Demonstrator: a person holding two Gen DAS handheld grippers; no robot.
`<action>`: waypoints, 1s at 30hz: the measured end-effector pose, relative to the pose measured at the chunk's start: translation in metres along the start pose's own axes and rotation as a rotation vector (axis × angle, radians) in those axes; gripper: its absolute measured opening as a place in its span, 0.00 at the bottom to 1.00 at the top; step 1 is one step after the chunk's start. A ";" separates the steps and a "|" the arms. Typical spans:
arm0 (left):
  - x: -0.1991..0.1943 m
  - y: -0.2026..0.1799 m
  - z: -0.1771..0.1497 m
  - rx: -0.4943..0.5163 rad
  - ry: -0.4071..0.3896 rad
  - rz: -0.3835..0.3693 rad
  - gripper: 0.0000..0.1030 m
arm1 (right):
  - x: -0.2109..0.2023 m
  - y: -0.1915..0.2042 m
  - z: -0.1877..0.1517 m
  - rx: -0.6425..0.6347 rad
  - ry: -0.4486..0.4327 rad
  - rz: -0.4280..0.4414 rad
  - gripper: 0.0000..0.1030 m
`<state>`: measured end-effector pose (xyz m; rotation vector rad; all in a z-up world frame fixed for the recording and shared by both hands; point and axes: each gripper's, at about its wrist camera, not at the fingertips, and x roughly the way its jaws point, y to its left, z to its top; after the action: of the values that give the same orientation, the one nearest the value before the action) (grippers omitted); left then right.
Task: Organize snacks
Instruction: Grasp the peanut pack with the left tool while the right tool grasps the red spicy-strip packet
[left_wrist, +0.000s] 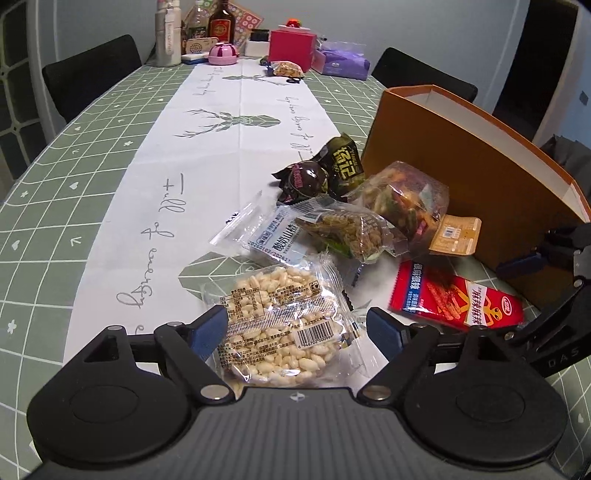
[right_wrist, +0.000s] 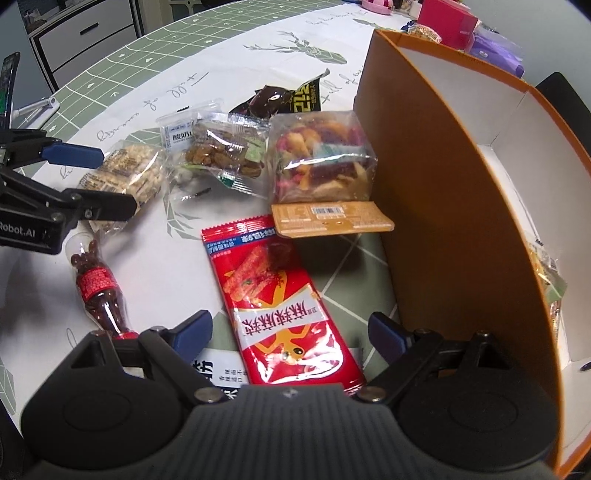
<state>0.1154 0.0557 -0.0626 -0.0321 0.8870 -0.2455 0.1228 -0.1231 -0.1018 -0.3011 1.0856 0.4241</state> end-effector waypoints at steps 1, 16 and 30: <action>0.000 0.002 0.000 -0.015 -0.004 0.004 0.96 | 0.002 0.000 0.000 0.000 0.004 0.001 0.87; -0.008 0.024 -0.008 -0.154 -0.062 0.051 0.98 | 0.012 -0.002 -0.001 0.021 0.026 0.022 0.86; -0.027 0.025 -0.005 -0.144 -0.063 0.084 0.97 | 0.012 0.004 0.001 0.008 0.028 0.026 0.86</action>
<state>0.1003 0.0863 -0.0487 -0.1355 0.8400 -0.1011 0.1261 -0.1171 -0.1125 -0.2864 1.1198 0.4398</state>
